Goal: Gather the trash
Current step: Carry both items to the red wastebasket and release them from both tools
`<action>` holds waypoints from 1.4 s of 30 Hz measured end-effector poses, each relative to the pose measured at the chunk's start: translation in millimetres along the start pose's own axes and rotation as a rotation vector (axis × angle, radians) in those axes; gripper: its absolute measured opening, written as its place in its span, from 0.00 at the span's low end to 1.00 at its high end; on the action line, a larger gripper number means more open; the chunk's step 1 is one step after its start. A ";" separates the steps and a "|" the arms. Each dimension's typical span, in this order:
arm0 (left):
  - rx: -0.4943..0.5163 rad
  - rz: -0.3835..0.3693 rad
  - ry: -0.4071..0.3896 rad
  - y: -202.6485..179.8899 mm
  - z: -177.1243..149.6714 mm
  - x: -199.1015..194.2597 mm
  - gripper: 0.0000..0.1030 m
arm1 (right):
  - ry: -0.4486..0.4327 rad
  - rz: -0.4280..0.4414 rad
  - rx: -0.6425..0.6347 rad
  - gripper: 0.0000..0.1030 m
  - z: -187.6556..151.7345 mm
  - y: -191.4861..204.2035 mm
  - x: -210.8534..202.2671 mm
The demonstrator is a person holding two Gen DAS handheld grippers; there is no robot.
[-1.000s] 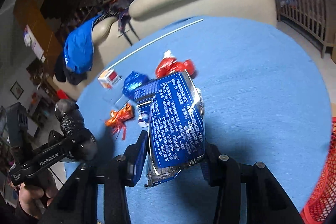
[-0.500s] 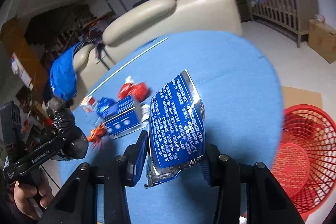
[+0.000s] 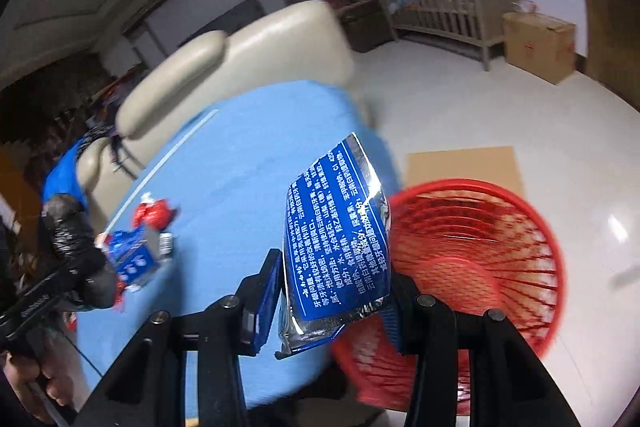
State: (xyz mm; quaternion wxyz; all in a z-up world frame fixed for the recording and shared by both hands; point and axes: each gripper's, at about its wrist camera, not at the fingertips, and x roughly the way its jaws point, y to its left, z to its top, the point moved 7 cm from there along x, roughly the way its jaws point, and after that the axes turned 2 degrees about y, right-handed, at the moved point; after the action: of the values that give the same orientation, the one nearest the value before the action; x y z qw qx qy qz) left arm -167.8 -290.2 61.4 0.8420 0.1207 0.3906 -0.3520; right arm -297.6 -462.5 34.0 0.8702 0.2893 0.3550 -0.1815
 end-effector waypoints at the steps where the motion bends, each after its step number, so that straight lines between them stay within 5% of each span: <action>1: 0.010 -0.010 0.003 -7.1 0.1 2.0 0.36 | 0.002 -0.014 0.008 0.46 -0.3 -9.3 -0.1; 10: 0.111 -0.103 0.023 -73.6 9.8 20.0 0.36 | 0.095 -0.137 0.067 0.51 -14.0 -77.7 18.0; 14: 0.149 -0.138 0.031 -100.2 12.0 23.4 0.36 | 0.127 -0.176 0.106 0.68 -20.9 -96.2 26.2; 33: 0.329 -0.277 0.179 -225.7 6.4 82.3 0.37 | -0.127 -0.170 0.297 0.72 6.3 -145.7 -68.8; 35: 0.318 -0.292 0.213 -232.9 4.1 90.2 0.41 | -0.134 -0.166 0.306 0.72 7.5 -147.6 -70.1; 37: 0.297 -0.282 0.241 -234.2 4.6 100.4 0.67 | -0.140 -0.164 0.316 0.72 7.8 -149.2 -73.5; 42: 0.264 -0.268 0.233 -213.3 8.0 89.9 0.71 | -0.144 -0.158 0.314 0.72 9.2 -144.4 -74.5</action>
State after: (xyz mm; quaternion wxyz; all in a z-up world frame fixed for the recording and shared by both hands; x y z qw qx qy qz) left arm -269.5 -493.0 15.2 0.7139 0.2169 0.4482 -0.4924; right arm -418.9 -570.8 39.1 0.8207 0.3790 0.2807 -0.3225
